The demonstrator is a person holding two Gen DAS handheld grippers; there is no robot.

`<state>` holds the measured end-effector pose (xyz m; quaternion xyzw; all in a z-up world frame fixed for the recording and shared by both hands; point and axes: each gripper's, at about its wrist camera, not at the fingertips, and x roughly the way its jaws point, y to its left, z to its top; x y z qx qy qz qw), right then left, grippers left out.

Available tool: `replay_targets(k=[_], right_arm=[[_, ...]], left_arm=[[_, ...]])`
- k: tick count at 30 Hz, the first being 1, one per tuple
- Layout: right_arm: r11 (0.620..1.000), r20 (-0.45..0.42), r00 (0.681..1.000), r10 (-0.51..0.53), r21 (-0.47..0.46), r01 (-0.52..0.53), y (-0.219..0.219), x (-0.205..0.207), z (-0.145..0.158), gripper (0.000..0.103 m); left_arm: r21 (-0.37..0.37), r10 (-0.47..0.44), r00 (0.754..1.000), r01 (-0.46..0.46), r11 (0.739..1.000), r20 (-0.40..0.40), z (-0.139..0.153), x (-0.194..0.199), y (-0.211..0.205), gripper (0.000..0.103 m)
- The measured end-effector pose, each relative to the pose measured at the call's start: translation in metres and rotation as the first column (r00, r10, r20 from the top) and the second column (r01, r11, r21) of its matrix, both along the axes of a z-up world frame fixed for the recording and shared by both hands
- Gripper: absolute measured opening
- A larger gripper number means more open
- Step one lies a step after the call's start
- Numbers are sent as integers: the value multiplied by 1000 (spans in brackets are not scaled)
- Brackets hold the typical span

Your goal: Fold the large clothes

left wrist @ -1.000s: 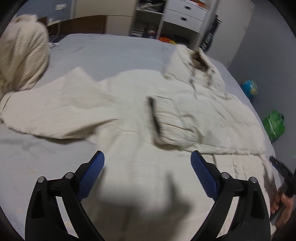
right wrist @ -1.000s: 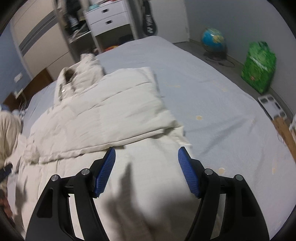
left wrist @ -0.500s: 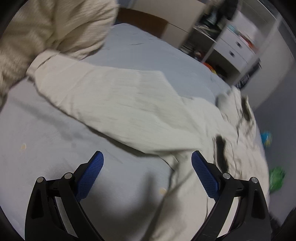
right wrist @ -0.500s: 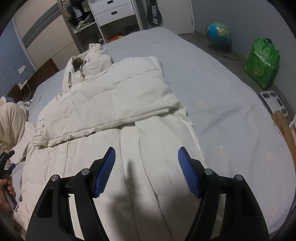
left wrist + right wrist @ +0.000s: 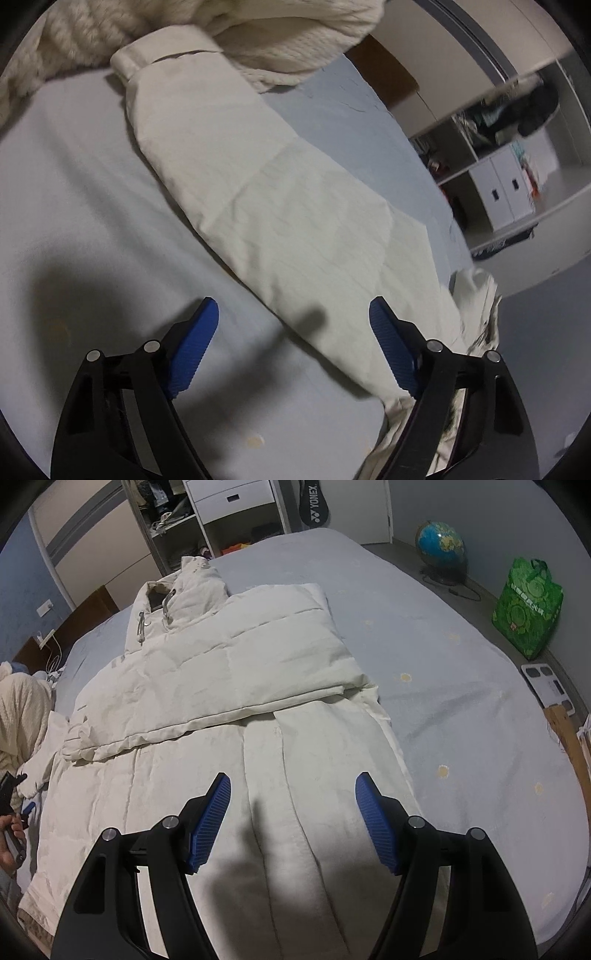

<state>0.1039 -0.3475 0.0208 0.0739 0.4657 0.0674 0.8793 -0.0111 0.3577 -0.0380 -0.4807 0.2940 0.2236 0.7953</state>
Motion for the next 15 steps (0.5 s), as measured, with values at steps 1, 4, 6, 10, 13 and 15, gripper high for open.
replay_targets(k=[1, 4, 6, 10, 13, 15], right_arm=[[1000, -4, 1000, -4, 4, 4, -1, 1, -1, 66], [1000, -13, 1000, -5, 4, 5, -1, 2, -3, 66], [1000, -19, 1000, -1, 1, 2, 0, 3, -4, 66], [1000, -35, 999, 4, -2, -4, 2, 6, -8, 66], [1000, -42, 999, 6, -5, -6, 3, 7, -10, 66], [1000, -45, 999, 5, -5, -5, 3, 8, -11, 66]], left_arm=[[-18, 7, 1000, -7, 1000, 13, -3, -1, 4, 79], [-69, 33, 998, -29, 997, 56, -12, -6, 18, 78], [-76, 39, 996, -33, 997, 82, -13, -6, 24, 78], [-98, 39, 993, -28, 995, 109, -16, -4, 37, 78], [-113, 52, 991, -38, 993, 123, -18, -2, 48, 76], [-118, 63, 991, -48, 992, 119, -19, 0, 53, 71]])
